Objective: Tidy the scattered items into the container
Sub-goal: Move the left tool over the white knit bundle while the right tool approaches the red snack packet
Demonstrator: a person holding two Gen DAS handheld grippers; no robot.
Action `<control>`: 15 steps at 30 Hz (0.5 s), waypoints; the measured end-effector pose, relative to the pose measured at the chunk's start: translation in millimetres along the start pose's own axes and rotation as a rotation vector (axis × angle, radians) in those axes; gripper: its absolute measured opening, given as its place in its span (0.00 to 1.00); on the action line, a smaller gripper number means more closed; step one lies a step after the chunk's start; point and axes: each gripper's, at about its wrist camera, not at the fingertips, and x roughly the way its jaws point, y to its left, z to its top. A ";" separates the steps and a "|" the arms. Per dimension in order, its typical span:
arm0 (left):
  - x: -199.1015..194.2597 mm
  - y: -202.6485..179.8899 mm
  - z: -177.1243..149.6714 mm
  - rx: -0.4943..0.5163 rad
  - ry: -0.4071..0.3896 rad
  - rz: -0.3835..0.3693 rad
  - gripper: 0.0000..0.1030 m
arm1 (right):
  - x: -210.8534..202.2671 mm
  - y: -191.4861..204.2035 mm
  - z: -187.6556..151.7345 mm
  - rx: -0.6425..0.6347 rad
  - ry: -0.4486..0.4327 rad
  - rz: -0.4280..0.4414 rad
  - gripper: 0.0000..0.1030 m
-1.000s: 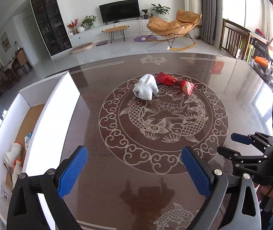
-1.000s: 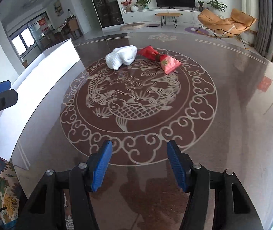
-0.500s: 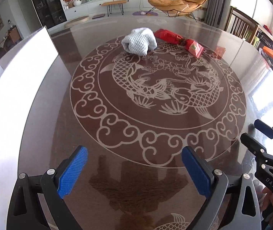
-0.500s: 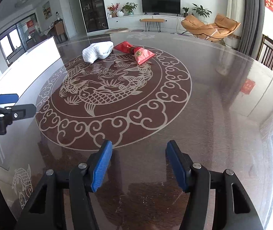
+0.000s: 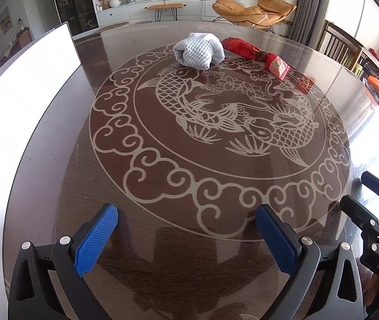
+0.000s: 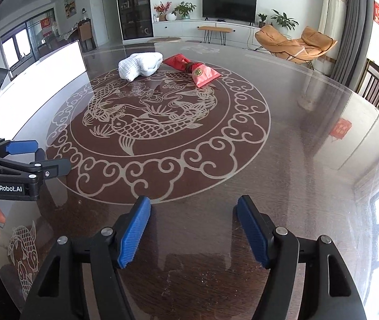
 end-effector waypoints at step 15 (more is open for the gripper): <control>5.3 4.8 10.0 0.123 0.023 -0.069 1.00 | 0.2 0.2 -0.1 0.001 0.000 0.001 0.68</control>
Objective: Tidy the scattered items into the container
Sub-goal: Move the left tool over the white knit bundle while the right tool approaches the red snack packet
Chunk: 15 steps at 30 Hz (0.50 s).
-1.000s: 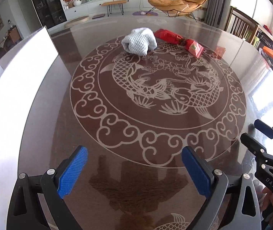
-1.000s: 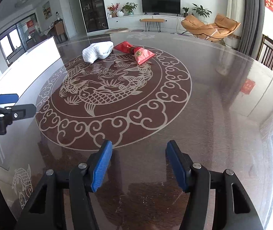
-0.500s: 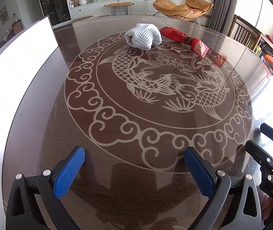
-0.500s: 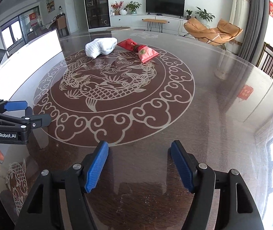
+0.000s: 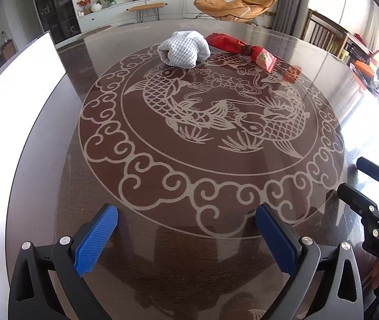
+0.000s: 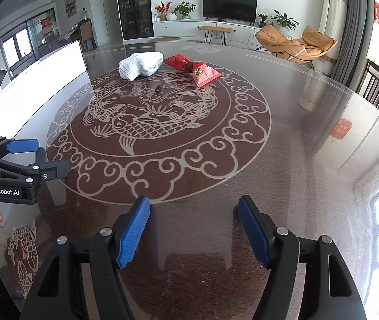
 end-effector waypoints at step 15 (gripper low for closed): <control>66.6 16.7 137.5 0.150 0.091 -0.069 1.00 | 0.2 -0.1 0.0 0.000 0.000 0.000 0.68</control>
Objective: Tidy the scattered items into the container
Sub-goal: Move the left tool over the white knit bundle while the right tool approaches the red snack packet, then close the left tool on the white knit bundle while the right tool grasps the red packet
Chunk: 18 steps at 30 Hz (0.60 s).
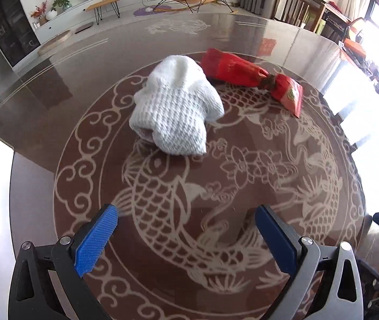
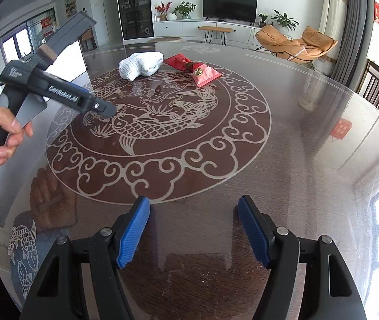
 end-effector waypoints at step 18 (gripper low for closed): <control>29.6 -1.9 73.2 0.034 -0.045 -0.012 1.00 | 1.7 -0.9 0.8 0.021 -0.007 0.028 0.68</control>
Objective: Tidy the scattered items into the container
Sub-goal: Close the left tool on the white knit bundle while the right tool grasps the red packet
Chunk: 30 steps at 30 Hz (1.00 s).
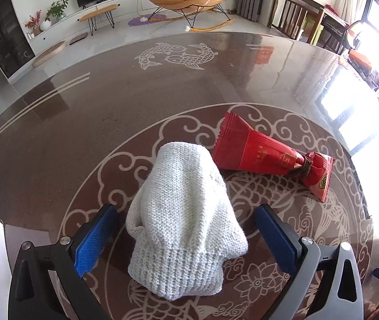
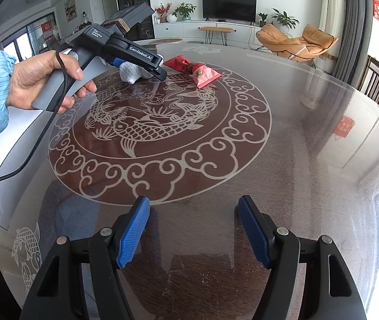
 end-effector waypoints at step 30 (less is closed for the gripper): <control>6.9 4.4 16.6 -0.021 0.057 0.005 1.00 | 164.4 -7.2 219.8 -0.449 0.195 0.184 0.65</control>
